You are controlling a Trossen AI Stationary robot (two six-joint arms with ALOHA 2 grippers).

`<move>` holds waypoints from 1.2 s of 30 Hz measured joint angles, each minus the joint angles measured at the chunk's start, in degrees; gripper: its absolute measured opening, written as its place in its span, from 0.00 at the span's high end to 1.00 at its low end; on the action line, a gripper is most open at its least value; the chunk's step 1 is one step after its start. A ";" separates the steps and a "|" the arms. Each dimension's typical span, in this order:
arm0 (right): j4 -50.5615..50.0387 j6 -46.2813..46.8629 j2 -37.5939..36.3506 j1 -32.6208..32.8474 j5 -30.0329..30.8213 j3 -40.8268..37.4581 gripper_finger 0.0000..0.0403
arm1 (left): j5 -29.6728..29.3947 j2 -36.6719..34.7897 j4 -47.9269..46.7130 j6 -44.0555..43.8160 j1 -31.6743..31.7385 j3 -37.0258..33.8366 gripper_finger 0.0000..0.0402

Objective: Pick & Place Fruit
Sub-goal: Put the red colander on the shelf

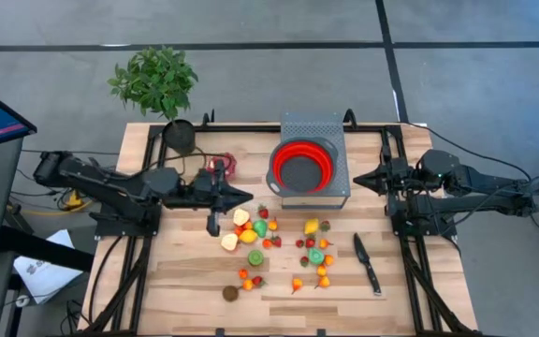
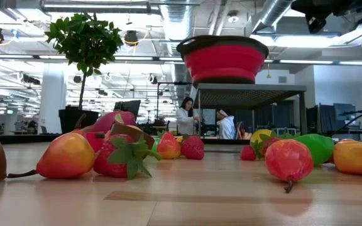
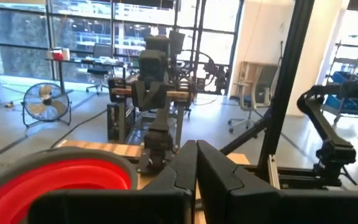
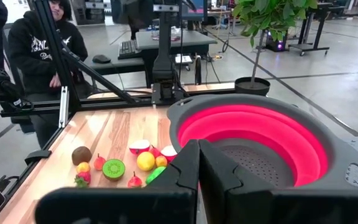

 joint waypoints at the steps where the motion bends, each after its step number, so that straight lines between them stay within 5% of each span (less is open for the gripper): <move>1: -0.06 -0.30 0.01 -0.01 0.00 0.00 1.00 | 0.03 -0.55 0.16 0.01 0.00 0.03 0.99; 14: -0.03 -3.93 0.01 0.01 0.00 -0.01 1.00 | -0.13 -8.86 -5.66 9.01 0.13 -0.29 0.99; 27: 8.80 1.48 0.42 0.01 0.02 0.04 1.00 | -0.11 -25.23 0.96 6.70 2.65 -21.79 0.99; 36: 10.04 2.15 12.01 -1.05 5.83 5.29 1.00 | 0.05 -34.26 0.84 2.94 2.71 -28.34 0.99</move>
